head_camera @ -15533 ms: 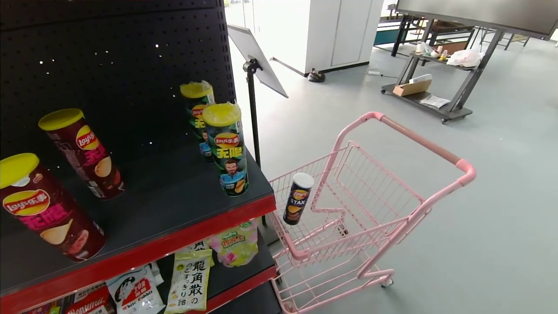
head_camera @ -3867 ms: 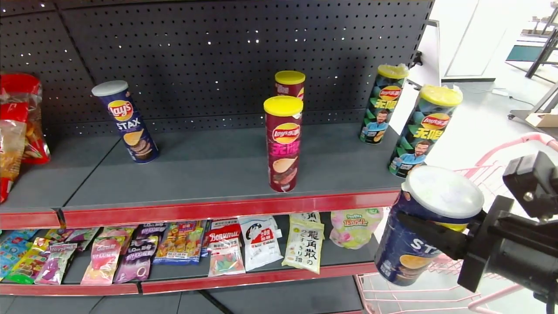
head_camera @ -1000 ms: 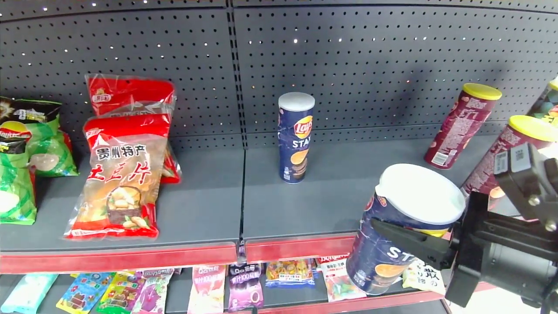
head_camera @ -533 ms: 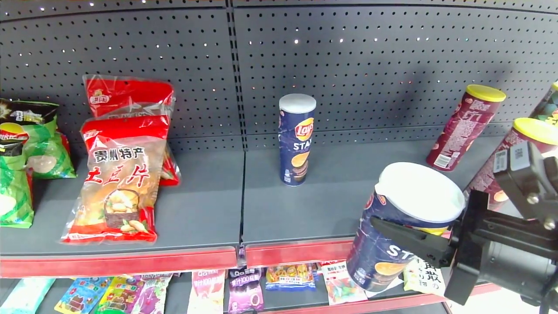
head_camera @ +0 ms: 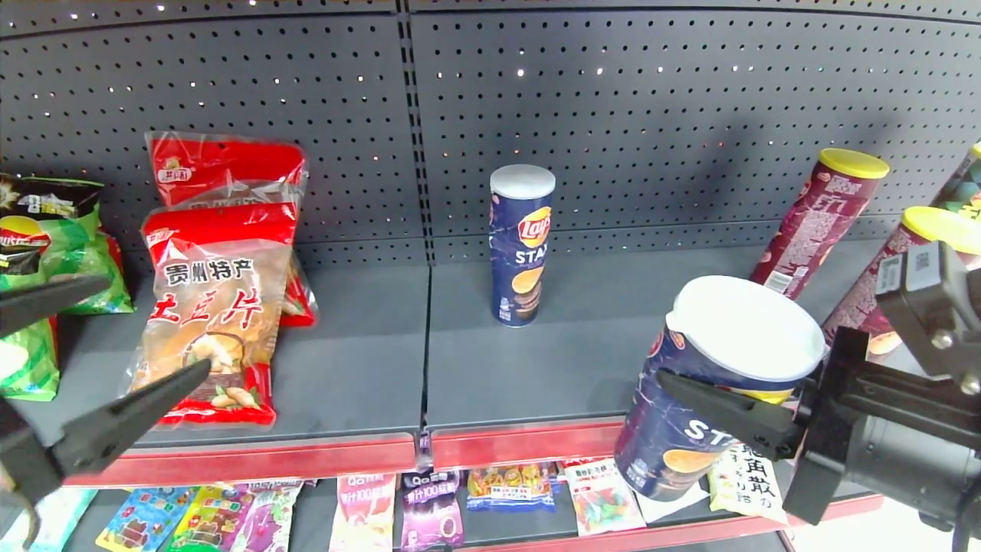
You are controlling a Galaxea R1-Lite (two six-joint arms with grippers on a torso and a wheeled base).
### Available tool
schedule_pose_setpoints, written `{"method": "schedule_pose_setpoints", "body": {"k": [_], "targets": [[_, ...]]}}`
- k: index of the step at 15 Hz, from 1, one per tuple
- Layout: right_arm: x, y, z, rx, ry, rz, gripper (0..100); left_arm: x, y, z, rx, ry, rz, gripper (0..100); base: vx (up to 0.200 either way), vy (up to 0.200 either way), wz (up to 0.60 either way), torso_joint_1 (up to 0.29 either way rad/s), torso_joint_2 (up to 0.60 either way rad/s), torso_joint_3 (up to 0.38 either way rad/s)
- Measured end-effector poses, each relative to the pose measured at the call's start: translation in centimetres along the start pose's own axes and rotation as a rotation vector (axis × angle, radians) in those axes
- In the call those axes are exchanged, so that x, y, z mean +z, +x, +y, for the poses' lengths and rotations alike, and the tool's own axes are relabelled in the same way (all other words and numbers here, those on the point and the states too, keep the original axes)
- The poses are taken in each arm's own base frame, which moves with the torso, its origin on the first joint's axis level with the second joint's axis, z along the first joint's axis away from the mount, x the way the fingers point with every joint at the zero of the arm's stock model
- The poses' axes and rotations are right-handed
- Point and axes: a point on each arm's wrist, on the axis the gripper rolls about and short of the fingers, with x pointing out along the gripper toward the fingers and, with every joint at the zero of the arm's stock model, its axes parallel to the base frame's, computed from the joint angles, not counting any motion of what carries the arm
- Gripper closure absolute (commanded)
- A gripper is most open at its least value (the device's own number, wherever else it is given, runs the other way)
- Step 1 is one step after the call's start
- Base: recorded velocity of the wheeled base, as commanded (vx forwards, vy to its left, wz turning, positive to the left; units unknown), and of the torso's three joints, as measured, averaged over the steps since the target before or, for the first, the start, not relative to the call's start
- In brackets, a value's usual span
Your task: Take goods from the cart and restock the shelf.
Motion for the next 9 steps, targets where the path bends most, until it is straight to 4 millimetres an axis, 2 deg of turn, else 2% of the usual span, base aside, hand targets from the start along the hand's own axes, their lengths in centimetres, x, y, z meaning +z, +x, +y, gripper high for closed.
{"method": "schedule_pose_setpoints", "body": {"k": [2,5,9], "targets": [[0.5,0.1,-0.1,-0.02,-0.001,-0.011,100,2.6,5.6,0.5,-0.128,-0.031,-0.029,0,0.0,0.0,0.0,0.0,0.0,0.0],[1.0,0.1,-0.2,-0.04,0.0,-0.028,100,4.7,12.8,-0.8,-0.27,-0.05,-0.045,0,0.0,0.0,0.0,0.0,0.0,0.0],[1.2,0.0,-0.2,-0.036,0.0,-0.037,100,5.5,19.5,-3.3,-0.362,-0.051,-0.041,0,0.0,0.0,0.0,0.0,0.0,0.0]]}}
